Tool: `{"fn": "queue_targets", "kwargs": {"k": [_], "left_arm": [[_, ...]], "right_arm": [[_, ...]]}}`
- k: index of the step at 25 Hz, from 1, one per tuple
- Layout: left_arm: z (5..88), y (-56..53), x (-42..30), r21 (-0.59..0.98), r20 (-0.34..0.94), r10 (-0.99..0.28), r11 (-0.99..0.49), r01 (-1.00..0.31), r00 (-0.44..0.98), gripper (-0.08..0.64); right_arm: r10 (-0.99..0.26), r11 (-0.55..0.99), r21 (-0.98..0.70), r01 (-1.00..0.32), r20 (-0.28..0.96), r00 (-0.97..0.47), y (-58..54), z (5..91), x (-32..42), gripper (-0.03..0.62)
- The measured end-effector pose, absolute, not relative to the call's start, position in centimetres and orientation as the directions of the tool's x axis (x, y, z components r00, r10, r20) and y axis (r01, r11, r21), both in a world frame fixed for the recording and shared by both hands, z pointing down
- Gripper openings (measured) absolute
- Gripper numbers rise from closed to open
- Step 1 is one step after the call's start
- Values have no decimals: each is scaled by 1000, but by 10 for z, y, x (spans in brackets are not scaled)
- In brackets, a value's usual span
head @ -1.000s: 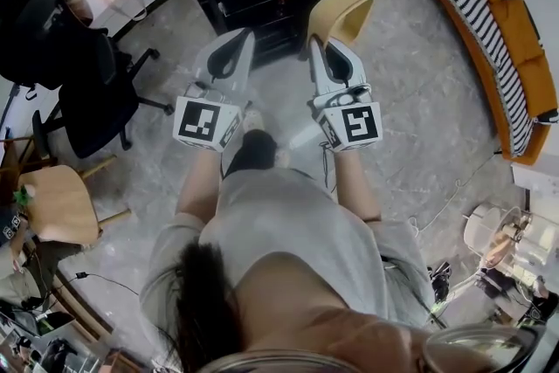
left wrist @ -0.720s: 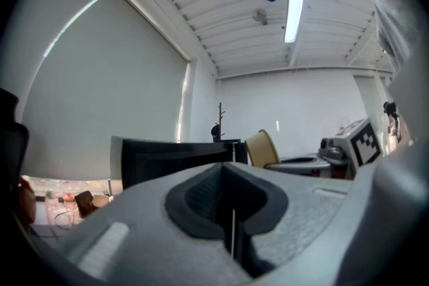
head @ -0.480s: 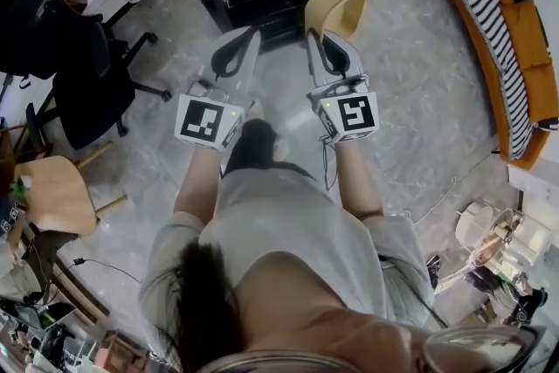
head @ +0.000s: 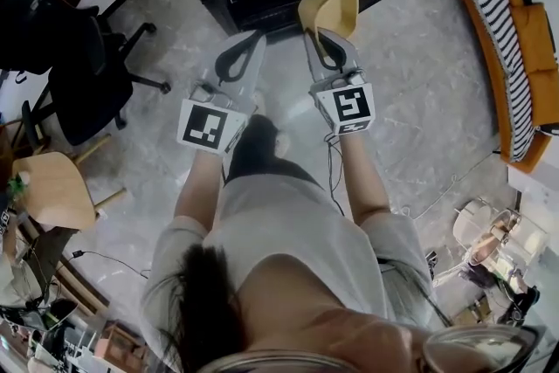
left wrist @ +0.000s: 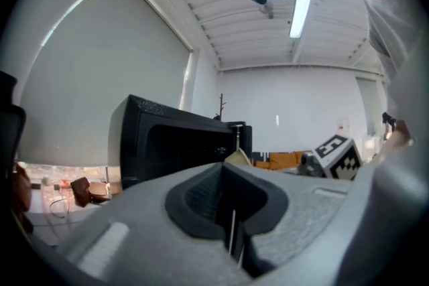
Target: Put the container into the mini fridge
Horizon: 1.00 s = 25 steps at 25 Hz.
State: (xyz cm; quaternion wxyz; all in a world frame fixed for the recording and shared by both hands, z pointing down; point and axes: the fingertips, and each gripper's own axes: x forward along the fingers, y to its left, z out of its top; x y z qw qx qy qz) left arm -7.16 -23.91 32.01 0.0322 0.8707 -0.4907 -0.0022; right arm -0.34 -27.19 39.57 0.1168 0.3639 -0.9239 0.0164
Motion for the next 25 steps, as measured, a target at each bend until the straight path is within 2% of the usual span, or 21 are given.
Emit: {"fn": "queue_targets", "kwargs": {"k": [13, 25], "left_arm": [[393, -258, -69, 88, 66, -845, -525, -846, 531, 2], [454, -251, -68, 82, 79, -831, -545, -834, 551, 2]], "right_arm": [[-549, 829, 172, -533, 434, -714, -301, 518, -15, 11], [-457, 886, 223, -407, 566, -686, -308, 630, -27, 11]]}}
